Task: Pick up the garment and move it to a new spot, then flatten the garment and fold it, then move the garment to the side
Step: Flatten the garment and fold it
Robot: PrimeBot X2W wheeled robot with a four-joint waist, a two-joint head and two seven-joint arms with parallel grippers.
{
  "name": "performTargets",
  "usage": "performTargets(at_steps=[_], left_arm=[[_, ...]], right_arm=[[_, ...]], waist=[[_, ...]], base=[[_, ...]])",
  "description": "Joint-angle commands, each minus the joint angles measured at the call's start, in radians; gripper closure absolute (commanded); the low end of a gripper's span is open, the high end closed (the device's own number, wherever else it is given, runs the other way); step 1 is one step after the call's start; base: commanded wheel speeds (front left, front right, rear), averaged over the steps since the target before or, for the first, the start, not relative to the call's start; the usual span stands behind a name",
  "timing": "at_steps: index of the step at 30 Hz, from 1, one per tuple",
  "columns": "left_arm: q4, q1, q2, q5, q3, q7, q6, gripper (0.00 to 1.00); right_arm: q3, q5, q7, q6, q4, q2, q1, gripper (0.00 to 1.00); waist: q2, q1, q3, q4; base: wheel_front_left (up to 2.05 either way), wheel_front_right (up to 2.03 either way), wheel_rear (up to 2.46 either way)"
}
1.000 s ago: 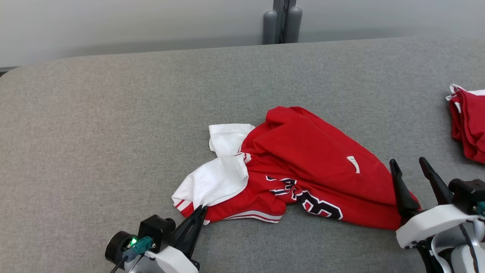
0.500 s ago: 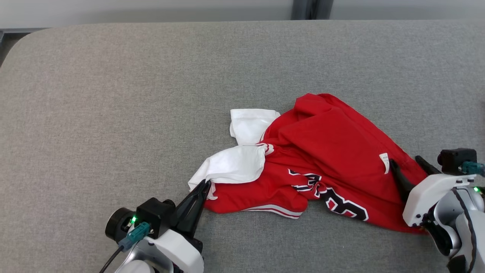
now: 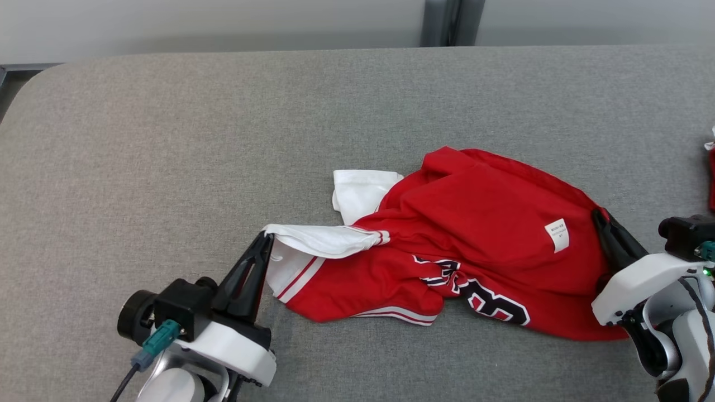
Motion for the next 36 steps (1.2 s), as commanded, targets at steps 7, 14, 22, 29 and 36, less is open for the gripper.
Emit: performTargets(at_steps=[7,14,22,29,36], left_arm=[[-0.074,-0.05,0.045,0.01,0.074,-0.029,0.042,1.0],[-0.158,-0.185,0.077,0.018,0.137,-0.025,0.046,1.0],[-0.201,-0.442,0.097,-0.003,0.194,0.021,0.007,1.0],[-0.167,-0.569,0.097,-0.022,0.189,0.066,-0.026,1.0],[-0.037,-0.723,0.068,-0.041,0.172,0.058,-0.083,1.0]], right_arm=[[-0.056,0.0,-0.06,0.0,-0.166,0.019,0.03,1.0],[-0.1,0.037,-0.034,0.0,-0.349,0.039,-0.032,1.0],[-0.139,0.05,0.018,0.0,-0.464,0.011,-0.189,1.0],[-0.127,0.058,0.049,0.0,-0.468,-0.008,-0.271,1.0],[-0.099,0.052,0.032,0.0,-0.367,-0.03,-0.428,1.0]], waist=[[0.0,0.0,-0.052,-0.042],[0.0,0.0,-0.1,-0.064],[0.0,0.0,-0.134,-0.074],[0.0,0.0,-0.121,-0.077],[0.0,0.0,-0.031,-0.071]], base=[[0.0,0.0,0.0],[0.0,0.0,0.0],[0.0,0.0,0.0],[0.0,0.0,0.0],[0.0,0.0,0.0]])
